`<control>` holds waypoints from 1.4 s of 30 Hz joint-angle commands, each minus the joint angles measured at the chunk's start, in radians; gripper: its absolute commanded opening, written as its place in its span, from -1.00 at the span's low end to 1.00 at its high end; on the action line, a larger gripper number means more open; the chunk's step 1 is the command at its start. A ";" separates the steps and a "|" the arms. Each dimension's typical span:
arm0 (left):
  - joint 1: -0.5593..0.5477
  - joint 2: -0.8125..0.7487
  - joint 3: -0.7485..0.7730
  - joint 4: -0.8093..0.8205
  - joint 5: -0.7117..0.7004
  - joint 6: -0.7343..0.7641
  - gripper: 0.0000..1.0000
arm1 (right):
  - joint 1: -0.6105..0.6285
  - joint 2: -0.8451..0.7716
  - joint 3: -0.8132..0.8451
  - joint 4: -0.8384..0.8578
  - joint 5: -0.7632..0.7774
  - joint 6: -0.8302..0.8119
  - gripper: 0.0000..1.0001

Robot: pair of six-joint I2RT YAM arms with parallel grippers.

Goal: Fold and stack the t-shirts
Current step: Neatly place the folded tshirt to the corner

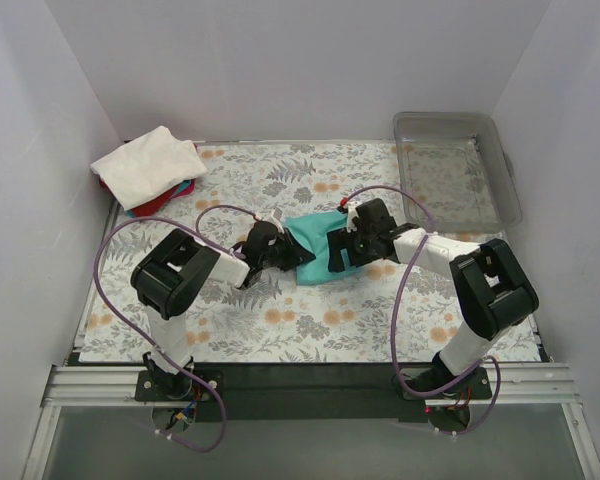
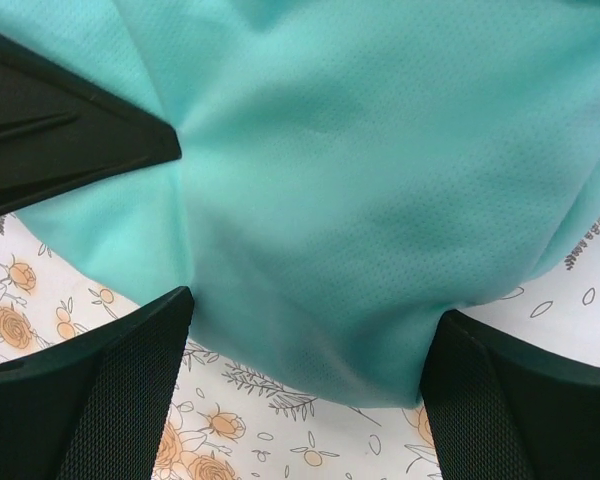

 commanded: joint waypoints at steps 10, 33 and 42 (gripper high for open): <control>0.047 -0.056 0.142 -0.423 -0.182 0.286 -1.00 | 0.011 -0.131 -0.048 -0.075 -0.002 0.005 0.57; 0.363 0.150 0.854 -0.998 -0.097 0.806 -1.00 | 0.011 -0.286 -0.125 -0.118 -0.048 -0.078 0.59; 0.487 0.220 1.119 -1.115 -0.028 0.843 -1.00 | 0.011 -0.287 -0.140 -0.085 -0.091 -0.078 0.58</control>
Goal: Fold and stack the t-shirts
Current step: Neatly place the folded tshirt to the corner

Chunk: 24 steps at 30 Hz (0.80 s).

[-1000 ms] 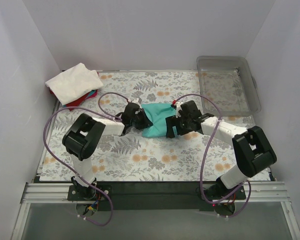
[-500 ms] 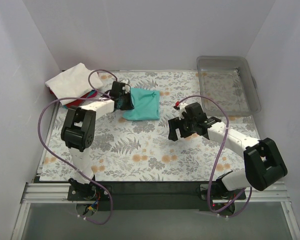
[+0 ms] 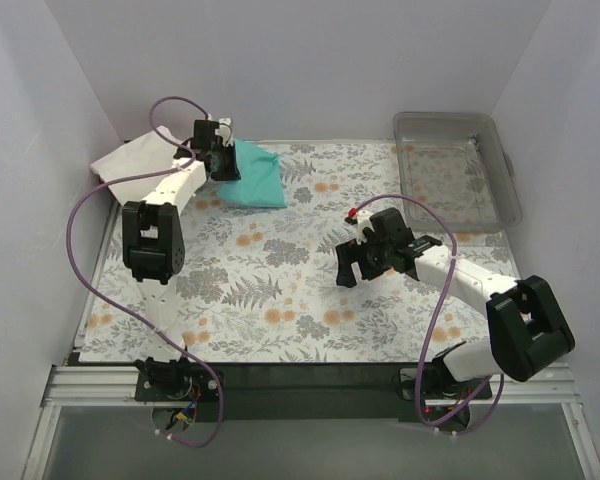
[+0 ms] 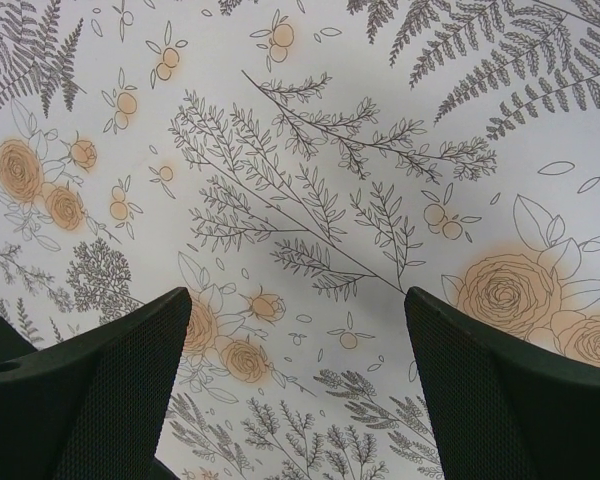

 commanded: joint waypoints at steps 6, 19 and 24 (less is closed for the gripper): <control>0.149 -0.020 0.199 -0.095 0.159 -0.022 -1.00 | 0.004 0.001 -0.017 0.053 -0.041 -0.013 0.57; 0.336 0.053 0.475 -0.158 0.264 -0.036 -1.00 | 0.007 -0.025 -0.036 0.062 -0.052 -0.013 0.55; 0.396 0.064 0.507 -0.154 0.319 -0.024 -1.00 | 0.007 -0.031 -0.039 0.067 -0.058 -0.013 0.55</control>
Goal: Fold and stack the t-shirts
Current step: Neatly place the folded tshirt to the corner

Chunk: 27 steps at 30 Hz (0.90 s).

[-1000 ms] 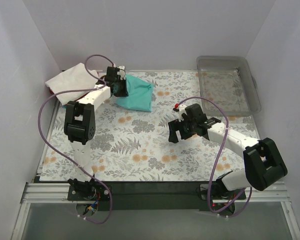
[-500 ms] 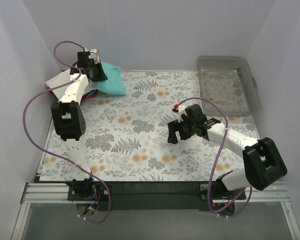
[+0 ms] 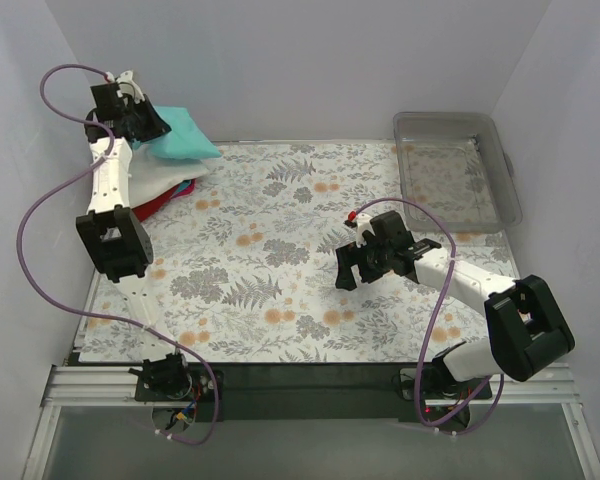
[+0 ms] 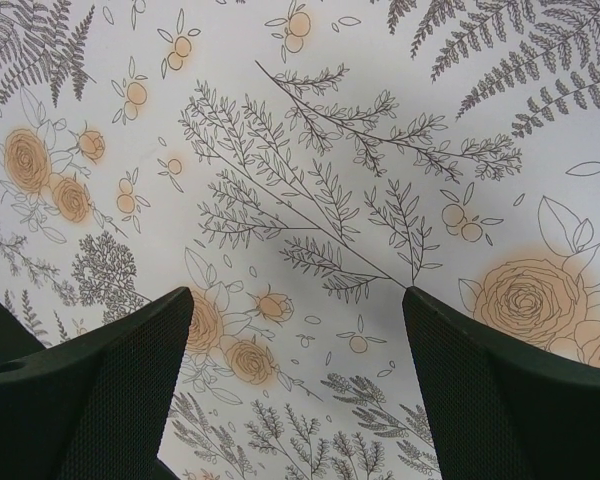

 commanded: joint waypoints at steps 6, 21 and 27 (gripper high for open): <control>0.082 0.001 0.023 -0.010 0.068 0.023 -1.00 | 0.005 -0.040 -0.010 0.035 -0.025 -0.014 0.54; 0.170 -0.077 -0.265 0.044 -0.118 -0.037 -1.00 | 0.007 -0.055 -0.007 0.039 -0.058 -0.016 0.54; 0.173 -0.085 -0.301 0.046 -0.236 -0.075 -0.92 | 0.011 -0.081 -0.017 0.039 -0.043 -0.016 0.58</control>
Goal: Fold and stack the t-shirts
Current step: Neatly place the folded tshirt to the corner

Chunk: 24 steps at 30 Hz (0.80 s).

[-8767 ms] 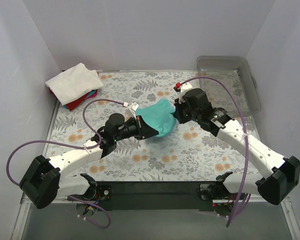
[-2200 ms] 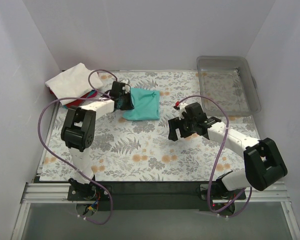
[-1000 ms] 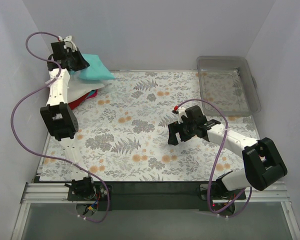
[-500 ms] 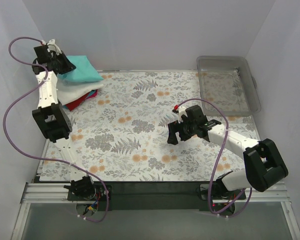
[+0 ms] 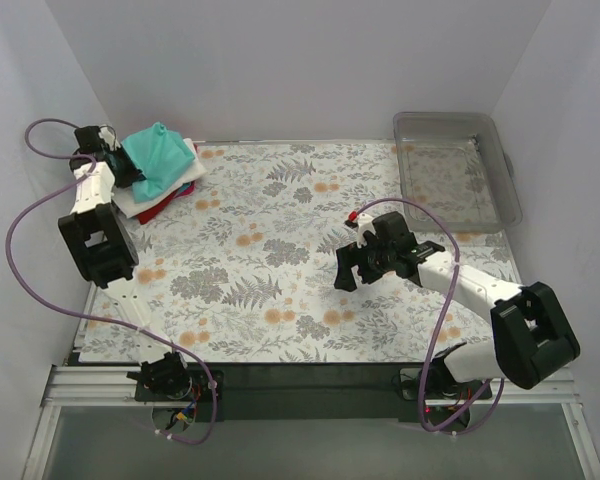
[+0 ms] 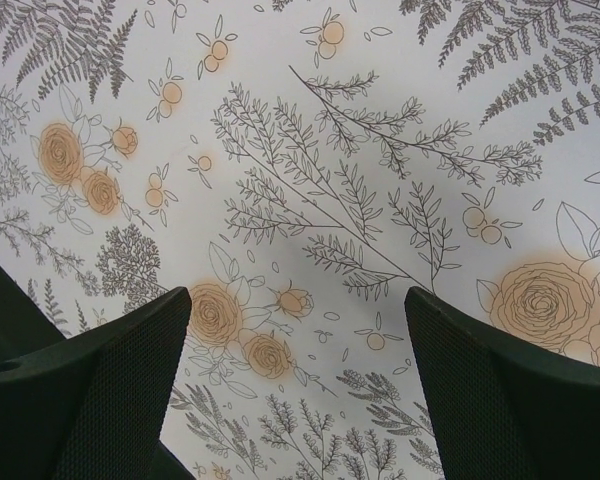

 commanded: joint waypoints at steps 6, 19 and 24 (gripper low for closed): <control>0.006 -0.082 0.011 0.009 -0.214 -0.051 0.13 | 0.006 -0.070 -0.007 0.024 0.002 -0.017 0.64; -0.033 -0.255 -0.034 -0.005 -0.256 -0.102 0.96 | 0.006 -0.082 -0.007 0.024 0.012 -0.012 0.73; -0.059 -0.460 -0.250 0.058 -0.256 -0.126 0.96 | 0.006 -0.090 -0.007 0.023 0.008 -0.003 0.84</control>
